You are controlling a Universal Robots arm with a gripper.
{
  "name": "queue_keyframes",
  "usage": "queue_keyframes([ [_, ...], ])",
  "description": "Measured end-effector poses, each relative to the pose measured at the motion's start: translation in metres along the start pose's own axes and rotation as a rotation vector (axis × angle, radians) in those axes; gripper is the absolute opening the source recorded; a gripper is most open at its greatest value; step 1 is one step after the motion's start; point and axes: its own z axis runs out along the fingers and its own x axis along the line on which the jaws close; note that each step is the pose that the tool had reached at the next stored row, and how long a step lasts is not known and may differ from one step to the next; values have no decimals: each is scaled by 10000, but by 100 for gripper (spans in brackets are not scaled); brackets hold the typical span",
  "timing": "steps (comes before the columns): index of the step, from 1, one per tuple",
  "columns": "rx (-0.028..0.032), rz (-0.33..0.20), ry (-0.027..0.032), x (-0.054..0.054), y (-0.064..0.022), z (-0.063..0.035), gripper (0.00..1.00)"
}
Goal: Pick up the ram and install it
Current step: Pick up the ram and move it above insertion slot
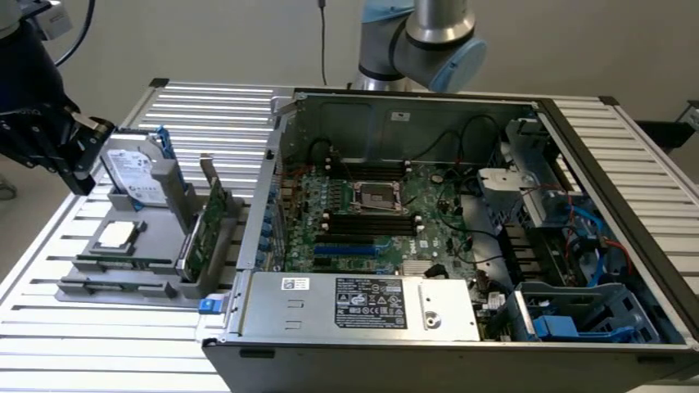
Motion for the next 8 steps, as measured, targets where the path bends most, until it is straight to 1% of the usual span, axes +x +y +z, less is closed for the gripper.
queue_keyframes([
  [1,3,-12,0,0,0,0,11],
  [2,20,-132,1,1,0,1,11],
  [5,57,-682,14,1,0,0,11],
  [8,71,-1221,24,1,1,1,11],
])
